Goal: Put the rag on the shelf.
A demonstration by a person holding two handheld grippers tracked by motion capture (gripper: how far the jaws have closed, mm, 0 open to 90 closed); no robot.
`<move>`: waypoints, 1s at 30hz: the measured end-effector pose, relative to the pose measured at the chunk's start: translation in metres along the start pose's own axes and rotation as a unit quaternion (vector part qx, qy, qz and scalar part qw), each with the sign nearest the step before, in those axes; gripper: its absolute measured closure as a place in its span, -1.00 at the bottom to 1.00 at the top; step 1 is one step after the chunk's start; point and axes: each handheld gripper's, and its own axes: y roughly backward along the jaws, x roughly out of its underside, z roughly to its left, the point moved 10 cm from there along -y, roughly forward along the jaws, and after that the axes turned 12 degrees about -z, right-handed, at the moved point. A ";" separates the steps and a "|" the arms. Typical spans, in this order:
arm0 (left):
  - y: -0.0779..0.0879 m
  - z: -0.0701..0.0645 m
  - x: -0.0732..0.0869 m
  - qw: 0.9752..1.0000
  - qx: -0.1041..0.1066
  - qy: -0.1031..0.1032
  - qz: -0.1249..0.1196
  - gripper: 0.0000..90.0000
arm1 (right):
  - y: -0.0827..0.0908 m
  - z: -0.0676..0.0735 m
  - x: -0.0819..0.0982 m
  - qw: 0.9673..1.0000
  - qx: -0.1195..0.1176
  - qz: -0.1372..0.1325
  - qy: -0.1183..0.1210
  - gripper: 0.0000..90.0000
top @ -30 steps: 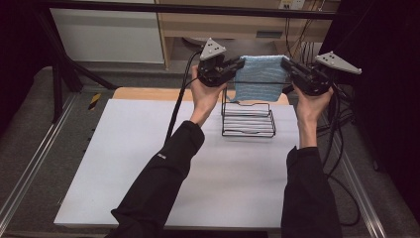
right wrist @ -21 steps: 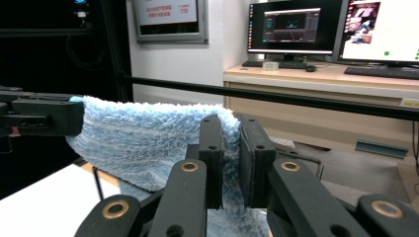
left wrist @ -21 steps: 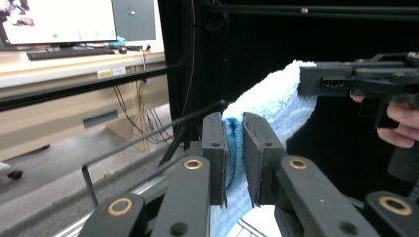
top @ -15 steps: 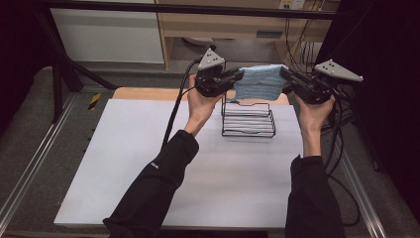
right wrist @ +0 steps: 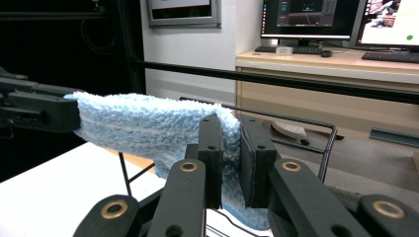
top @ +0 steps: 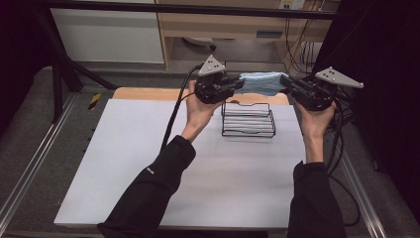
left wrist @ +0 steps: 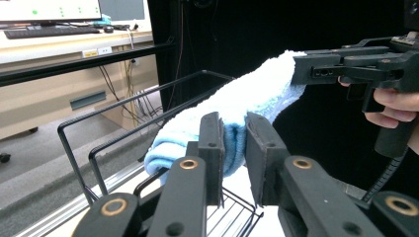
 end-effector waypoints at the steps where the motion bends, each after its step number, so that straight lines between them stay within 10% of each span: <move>1: 0.001 0.000 -0.002 1.000 -0.004 0.005 0.001 0.68 | 0.000 0.000 0.000 1.000 -0.002 0.000 0.000 0.81; 11: 0.002 0.014 -0.031 0.999 -0.041 0.034 -0.001 0.77 | 0.004 0.000 0.007 1.000 -0.012 0.004 0.001 0.82; 30: -0.013 0.000 0.012 0.997 -0.009 0.036 0.073 0.98 | 0.013 0.007 0.015 0.999 -0.034 0.015 -0.005 0.56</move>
